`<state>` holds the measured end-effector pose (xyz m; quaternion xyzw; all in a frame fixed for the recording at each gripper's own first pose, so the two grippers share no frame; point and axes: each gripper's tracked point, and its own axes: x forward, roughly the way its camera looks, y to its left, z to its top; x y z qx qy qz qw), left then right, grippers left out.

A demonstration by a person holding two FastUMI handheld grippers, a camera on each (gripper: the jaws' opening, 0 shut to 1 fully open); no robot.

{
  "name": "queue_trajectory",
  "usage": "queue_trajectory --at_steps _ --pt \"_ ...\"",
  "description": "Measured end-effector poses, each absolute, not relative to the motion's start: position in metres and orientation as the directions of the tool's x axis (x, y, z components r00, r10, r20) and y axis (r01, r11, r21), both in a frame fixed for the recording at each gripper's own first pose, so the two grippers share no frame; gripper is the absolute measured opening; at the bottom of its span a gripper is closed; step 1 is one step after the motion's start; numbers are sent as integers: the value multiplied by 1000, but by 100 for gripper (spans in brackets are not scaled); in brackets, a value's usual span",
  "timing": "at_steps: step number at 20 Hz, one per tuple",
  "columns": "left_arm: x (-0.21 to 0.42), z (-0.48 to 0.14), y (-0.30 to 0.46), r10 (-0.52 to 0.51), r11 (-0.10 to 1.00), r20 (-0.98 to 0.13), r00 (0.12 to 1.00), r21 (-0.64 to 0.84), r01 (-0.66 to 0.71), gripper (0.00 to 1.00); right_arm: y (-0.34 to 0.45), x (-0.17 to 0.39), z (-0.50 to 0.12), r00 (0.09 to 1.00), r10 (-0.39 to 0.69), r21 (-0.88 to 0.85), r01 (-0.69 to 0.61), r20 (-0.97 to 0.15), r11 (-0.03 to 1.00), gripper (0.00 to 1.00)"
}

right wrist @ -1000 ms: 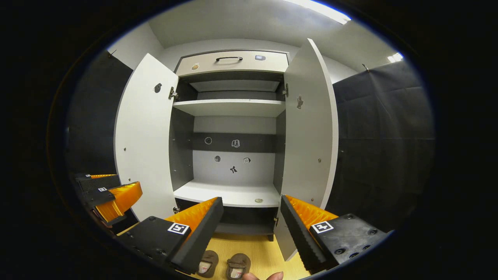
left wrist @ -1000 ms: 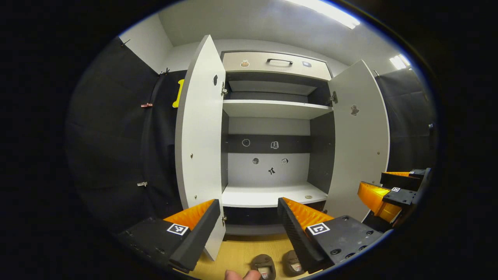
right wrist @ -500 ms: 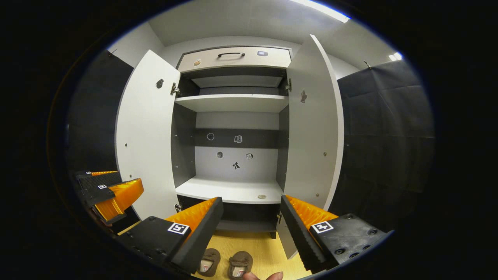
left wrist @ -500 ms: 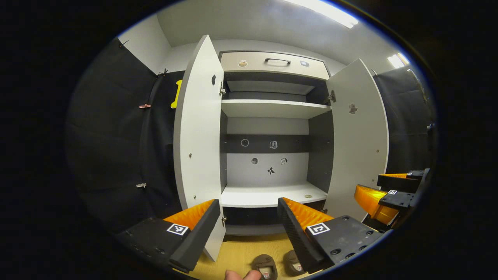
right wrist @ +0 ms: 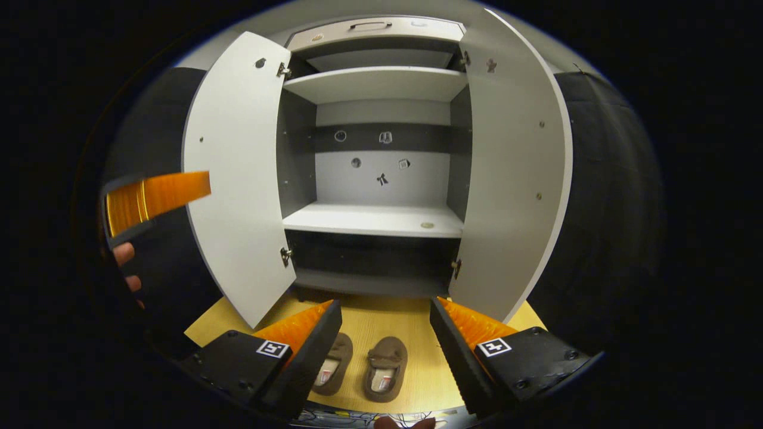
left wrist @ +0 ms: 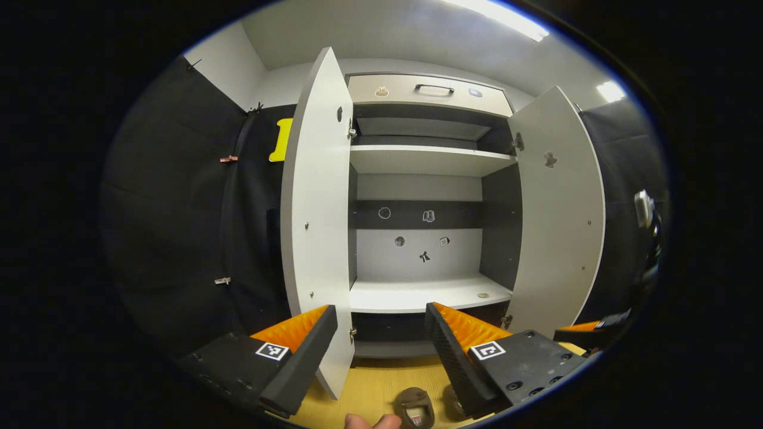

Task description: Grab one shoe with the right hand and put it into the shoe cabinet, grab the other shoe with the left hand and put it into the shoe cabinet; then close the right door with the right hand and the left door with the left hand.

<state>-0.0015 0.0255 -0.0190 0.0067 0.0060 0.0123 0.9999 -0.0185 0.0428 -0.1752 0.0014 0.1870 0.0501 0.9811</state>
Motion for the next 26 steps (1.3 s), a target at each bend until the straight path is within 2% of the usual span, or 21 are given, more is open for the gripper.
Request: queue_trajectory --at_steps 7,12,15,16,19,26 --pt "-4 -44 44 65 998 -38 997 26 -64 95 58 -32 -294 814 135 73 -114 -564 991 99" --pt "-3 -57 48 88 996 -49 995 15 -87 95 71 -28 -358 749 173 130 -117 -640 985 98" --pt "-6 -73 58 100 995 -65 993 17 -100 95 78 -21 -395 705 192 188 -84 -682 979 88" --pt "-6 -77 60 101 995 -69 992 12 -101 95 79 -22 -410 684 196 206 -67 -703 976 78" --pt "-3 -91 62 100 995 -96 990 -12 -101 95 75 -16 -442 659 171 227 -1 -733 974 66" --pt "-2 -120 72 109 993 -139 984 50 -103 95 76 17 -489 659 125 192 30 -742 981 65"
